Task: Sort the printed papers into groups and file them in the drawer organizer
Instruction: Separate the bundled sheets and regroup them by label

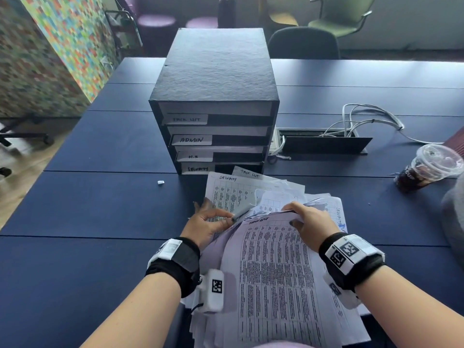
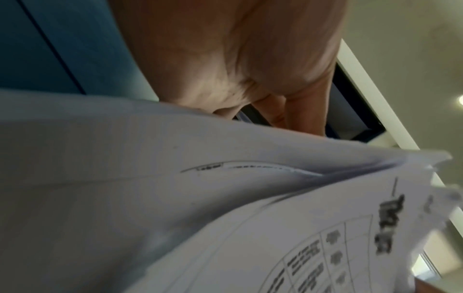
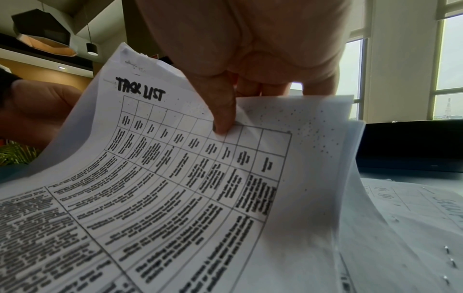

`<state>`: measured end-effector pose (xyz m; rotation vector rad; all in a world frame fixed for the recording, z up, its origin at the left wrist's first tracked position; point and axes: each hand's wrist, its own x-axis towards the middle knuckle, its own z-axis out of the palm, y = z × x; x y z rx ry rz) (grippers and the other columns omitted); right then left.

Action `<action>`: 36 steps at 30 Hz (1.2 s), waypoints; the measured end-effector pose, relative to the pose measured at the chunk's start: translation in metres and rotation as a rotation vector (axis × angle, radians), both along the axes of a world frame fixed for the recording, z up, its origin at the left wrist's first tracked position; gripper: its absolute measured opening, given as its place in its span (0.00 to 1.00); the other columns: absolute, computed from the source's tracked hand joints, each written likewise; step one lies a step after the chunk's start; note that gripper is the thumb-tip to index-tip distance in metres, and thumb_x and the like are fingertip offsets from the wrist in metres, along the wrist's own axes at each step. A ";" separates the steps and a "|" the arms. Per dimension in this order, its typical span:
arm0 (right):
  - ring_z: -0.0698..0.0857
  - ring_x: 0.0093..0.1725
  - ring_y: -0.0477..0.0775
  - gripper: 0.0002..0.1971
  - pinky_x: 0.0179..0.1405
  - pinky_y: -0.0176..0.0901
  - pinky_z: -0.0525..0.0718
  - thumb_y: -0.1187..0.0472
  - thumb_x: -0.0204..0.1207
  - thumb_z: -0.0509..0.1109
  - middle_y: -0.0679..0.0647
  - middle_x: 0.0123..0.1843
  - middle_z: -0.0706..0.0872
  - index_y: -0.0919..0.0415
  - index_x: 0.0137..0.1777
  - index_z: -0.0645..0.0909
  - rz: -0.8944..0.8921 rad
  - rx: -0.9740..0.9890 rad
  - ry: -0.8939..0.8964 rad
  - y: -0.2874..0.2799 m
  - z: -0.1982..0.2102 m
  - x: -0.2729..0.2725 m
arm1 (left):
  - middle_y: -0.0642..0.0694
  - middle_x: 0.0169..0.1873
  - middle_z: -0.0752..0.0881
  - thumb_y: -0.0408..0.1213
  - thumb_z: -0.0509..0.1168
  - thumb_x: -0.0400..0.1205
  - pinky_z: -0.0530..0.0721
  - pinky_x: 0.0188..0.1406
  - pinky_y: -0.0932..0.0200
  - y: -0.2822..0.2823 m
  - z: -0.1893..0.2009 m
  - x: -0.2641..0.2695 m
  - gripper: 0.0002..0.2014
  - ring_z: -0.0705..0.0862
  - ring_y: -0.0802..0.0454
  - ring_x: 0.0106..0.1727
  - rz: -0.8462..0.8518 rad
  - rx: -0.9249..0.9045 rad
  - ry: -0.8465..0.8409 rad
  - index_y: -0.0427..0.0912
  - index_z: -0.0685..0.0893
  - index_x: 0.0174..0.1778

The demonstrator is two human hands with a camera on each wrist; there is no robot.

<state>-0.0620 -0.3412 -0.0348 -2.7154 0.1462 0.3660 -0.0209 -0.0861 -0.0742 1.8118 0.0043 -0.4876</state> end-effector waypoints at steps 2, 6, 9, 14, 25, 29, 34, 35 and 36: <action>0.80 0.49 0.52 0.15 0.62 0.52 0.76 0.63 0.81 0.61 0.50 0.53 0.85 0.45 0.65 0.73 0.002 0.005 -0.001 0.000 0.000 0.000 | 0.41 0.61 0.83 0.52 0.78 0.64 0.70 0.73 0.54 0.000 0.008 0.001 0.09 0.75 0.45 0.70 0.074 -0.037 0.043 0.56 0.91 0.37; 0.80 0.49 0.51 0.15 0.60 0.50 0.76 0.63 0.81 0.61 0.49 0.54 0.85 0.45 0.64 0.73 0.014 0.004 -0.013 0.000 0.001 -0.001 | 0.41 0.51 0.83 0.29 0.71 0.76 0.76 0.39 0.82 0.000 0.011 0.003 0.06 0.80 0.53 0.51 0.197 -0.098 0.039 0.39 0.87 0.47; 0.80 0.50 0.51 0.15 0.60 0.51 0.76 0.63 0.81 0.61 0.49 0.54 0.85 0.45 0.64 0.74 0.011 0.008 -0.013 0.000 0.002 -0.001 | 0.46 0.50 0.85 0.30 0.72 0.76 0.74 0.33 0.85 0.000 0.008 0.004 0.04 0.81 0.60 0.45 0.242 -0.028 -0.006 0.41 0.88 0.44; 0.80 0.47 0.50 0.14 0.58 0.50 0.77 0.63 0.81 0.61 0.47 0.52 0.86 0.45 0.63 0.74 0.010 0.008 -0.011 0.001 0.004 -0.001 | 0.50 0.39 0.87 0.27 0.71 0.77 0.76 0.33 0.80 -0.001 0.007 0.000 0.04 0.83 0.64 0.36 0.338 -0.054 -0.093 0.40 0.86 0.41; 0.80 0.48 0.58 0.08 0.51 0.44 0.76 0.59 0.79 0.65 0.47 0.42 0.83 0.47 0.55 0.79 -0.051 0.012 -0.059 -0.008 0.012 0.003 | 0.50 0.37 0.84 0.35 0.62 0.84 0.76 0.31 0.68 -0.012 0.001 -0.003 0.02 0.76 0.54 0.33 0.297 -0.073 -0.101 0.46 0.76 0.48; 0.82 0.44 0.56 0.08 0.43 0.42 0.77 0.63 0.78 0.64 0.49 0.40 0.85 0.47 0.48 0.78 -0.093 0.050 -0.084 -0.011 0.011 0.003 | 0.48 0.34 0.83 0.32 0.61 0.85 0.77 0.34 0.64 -0.022 -0.004 -0.010 0.06 0.77 0.55 0.32 0.302 -0.202 0.000 0.48 0.75 0.44; 0.80 0.39 0.55 0.09 0.33 0.38 0.75 0.63 0.78 0.63 0.53 0.38 0.85 0.47 0.42 0.76 -0.196 0.096 -0.048 -0.019 0.011 0.000 | 0.45 0.40 0.84 0.29 0.61 0.84 0.80 0.54 0.48 -0.028 -0.007 -0.017 0.08 0.80 0.48 0.43 0.307 -0.253 0.085 0.47 0.76 0.44; 0.78 0.39 0.55 0.08 0.31 0.37 0.72 0.63 0.77 0.64 0.54 0.38 0.84 0.47 0.43 0.76 -0.217 0.098 -0.059 -0.020 0.013 0.000 | 0.46 0.40 0.84 0.30 0.61 0.84 0.80 0.56 0.46 -0.029 -0.009 -0.019 0.08 0.80 0.48 0.43 0.299 -0.246 0.092 0.48 0.76 0.44; 0.76 0.39 0.55 0.09 0.30 0.38 0.71 0.64 0.77 0.65 0.54 0.39 0.83 0.46 0.44 0.75 -0.242 0.102 -0.063 -0.021 0.015 0.002 | 0.47 0.40 0.84 0.31 0.61 0.85 0.80 0.55 0.47 -0.030 -0.009 -0.022 0.08 0.80 0.48 0.43 0.281 -0.236 0.101 0.50 0.76 0.45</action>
